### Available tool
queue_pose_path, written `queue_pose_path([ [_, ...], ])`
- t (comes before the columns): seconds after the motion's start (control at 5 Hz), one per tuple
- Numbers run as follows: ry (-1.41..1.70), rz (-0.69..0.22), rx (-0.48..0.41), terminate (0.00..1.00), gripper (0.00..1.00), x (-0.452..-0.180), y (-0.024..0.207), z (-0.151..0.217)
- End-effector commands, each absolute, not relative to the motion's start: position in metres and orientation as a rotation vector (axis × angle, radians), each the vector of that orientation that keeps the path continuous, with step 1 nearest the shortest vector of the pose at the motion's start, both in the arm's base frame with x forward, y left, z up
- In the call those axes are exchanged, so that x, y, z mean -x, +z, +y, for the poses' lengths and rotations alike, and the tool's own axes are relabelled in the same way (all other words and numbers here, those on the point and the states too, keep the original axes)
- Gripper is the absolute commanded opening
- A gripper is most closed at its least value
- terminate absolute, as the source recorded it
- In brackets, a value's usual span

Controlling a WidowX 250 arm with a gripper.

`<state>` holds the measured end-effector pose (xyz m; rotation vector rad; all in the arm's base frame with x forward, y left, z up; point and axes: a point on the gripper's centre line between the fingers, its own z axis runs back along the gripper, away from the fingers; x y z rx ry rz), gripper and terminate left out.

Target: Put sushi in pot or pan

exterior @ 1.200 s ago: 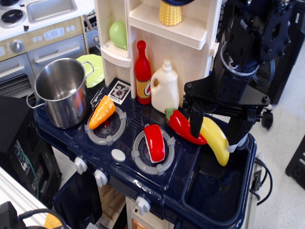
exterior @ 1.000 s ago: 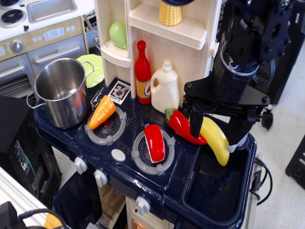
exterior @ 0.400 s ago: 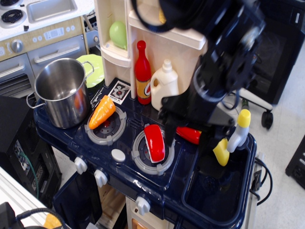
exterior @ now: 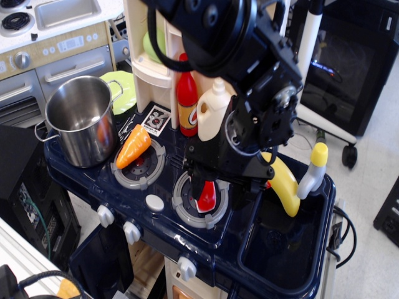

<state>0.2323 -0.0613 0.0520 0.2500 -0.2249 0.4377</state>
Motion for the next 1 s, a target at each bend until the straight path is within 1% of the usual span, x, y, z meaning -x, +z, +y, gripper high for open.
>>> queue_pose_path([
  [0.0, 0.507, -0.300, -0.248, 0.00, 1.00, -0.245, 0.045, -0.047],
  [0.2, 0.547, -0.352, -0.287, 0.00, 1.00, -0.244, 0.039, -0.036],
  [0.4, 0.626, -0.427, -0.281, 0.00, 0.00, -0.243, 0.037, -0.037],
  [0.6, 0.626, -0.418, -0.285, 0.00, 0.00, -0.244, 0.037, -0.037],
  [0.8, 0.575, -0.372, -0.265, 0.00, 0.00, -0.237, 0.053, -0.024],
])
